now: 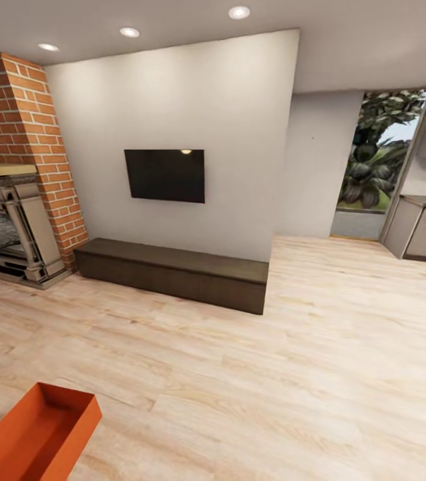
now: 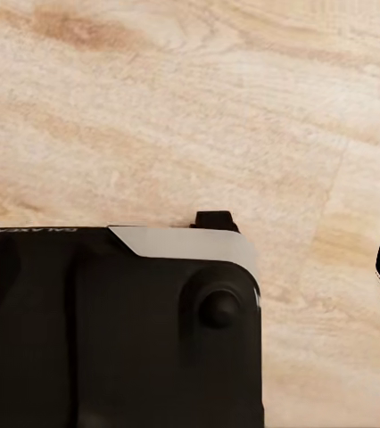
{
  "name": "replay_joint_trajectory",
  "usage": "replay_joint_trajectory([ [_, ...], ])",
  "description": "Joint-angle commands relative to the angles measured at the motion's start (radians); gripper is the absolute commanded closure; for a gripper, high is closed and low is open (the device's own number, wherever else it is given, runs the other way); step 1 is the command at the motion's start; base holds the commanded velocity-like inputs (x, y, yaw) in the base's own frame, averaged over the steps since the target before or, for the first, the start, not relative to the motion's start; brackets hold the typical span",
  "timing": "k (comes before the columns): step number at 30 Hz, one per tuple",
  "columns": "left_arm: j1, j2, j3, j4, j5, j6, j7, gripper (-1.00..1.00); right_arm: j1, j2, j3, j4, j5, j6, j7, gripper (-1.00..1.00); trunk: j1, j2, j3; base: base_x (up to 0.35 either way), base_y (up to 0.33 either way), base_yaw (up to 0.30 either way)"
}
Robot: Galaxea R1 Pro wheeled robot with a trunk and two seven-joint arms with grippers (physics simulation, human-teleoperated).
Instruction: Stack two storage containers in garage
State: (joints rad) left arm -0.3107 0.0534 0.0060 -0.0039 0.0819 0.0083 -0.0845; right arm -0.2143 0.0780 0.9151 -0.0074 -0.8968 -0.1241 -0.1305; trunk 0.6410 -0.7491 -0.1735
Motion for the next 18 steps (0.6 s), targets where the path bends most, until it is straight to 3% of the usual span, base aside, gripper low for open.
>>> replay_joint_trajectory([
  [1, -0.001, 0.0, 0.0, 0.0, 0.009, 0.001, -0.004, -1.0, 0.0, 0.0, 0.008, 0.0, -0.008, -0.002, -0.006, -1.0, 0.001, -0.001, -0.001, 0.321, 0.0, 0.008],
  [6, -0.001, 0.0, 0.0, 0.001, 0.009, 0.001, -0.004, -1.0, 0.0, 0.0, 0.008, 0.0, -0.009, -0.005, -0.008, -1.0, 0.001, -0.001, -0.001, 0.321, 0.0, 0.045],
  [18, -0.001, 0.0, 0.0, 0.001, 0.01, 0.001, -0.004, -1.0, 0.0, -0.001, 0.008, 0.0, -0.01, -0.006, -0.009, -1.0, 0.001, -0.001, -0.001, 0.321, 0.0, 0.259],
])
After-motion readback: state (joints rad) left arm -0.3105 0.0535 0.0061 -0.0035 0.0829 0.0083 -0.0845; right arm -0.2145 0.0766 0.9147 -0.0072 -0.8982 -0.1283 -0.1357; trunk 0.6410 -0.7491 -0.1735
